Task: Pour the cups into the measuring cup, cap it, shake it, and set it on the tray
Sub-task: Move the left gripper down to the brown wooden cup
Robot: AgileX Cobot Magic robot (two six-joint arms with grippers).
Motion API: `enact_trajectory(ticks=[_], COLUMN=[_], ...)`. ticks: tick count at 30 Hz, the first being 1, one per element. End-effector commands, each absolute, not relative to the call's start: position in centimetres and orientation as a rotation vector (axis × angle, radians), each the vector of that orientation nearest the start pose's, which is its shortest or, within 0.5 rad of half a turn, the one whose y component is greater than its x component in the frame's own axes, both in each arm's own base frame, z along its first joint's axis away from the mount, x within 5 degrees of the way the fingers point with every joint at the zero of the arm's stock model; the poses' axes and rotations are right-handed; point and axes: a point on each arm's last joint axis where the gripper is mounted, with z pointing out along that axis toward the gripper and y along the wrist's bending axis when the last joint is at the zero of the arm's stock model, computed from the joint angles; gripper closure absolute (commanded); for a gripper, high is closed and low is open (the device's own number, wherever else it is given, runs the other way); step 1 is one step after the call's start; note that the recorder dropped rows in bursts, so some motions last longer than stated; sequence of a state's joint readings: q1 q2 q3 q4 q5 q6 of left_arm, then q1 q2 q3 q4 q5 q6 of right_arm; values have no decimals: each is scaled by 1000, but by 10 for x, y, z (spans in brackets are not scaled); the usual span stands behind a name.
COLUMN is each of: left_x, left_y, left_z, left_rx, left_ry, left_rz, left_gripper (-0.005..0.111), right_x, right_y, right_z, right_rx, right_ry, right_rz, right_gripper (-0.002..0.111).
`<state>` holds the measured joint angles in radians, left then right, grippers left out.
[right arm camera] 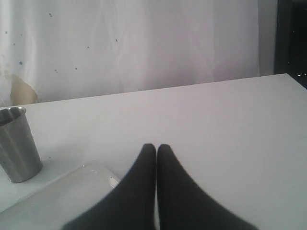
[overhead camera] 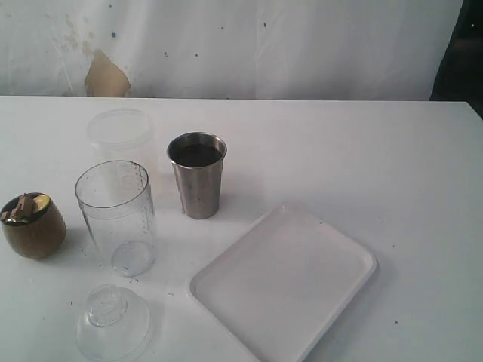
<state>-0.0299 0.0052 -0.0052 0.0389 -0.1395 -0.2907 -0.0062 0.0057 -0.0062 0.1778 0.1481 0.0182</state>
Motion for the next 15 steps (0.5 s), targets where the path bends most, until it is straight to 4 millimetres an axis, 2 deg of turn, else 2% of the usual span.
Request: enact_trajectory(ticks=[1,5,7,10,15], left_x=[51,49,46,49,68], left_y=[-3,-3,-6,-8,-10], left_z=[237,242,248,249,247], left_rx=[-356,-316,-219,-156,-117], left_ry=[1187,1129,1076,1125,1271], left_rz=[-587,-580,-534,-434,-367], left_gripper=[107,107,107,107,107], right_x=[56,56,56,56,56], right_y=[2,2,2,2,2], right_z=[200,200,200,200,200], right_rx=[148,148,148,148,148], right_ry=[1619,1619,1619,1619,1619], right_rz=[164,164,164,164,164], right_gripper=[108,108,108,108,108])
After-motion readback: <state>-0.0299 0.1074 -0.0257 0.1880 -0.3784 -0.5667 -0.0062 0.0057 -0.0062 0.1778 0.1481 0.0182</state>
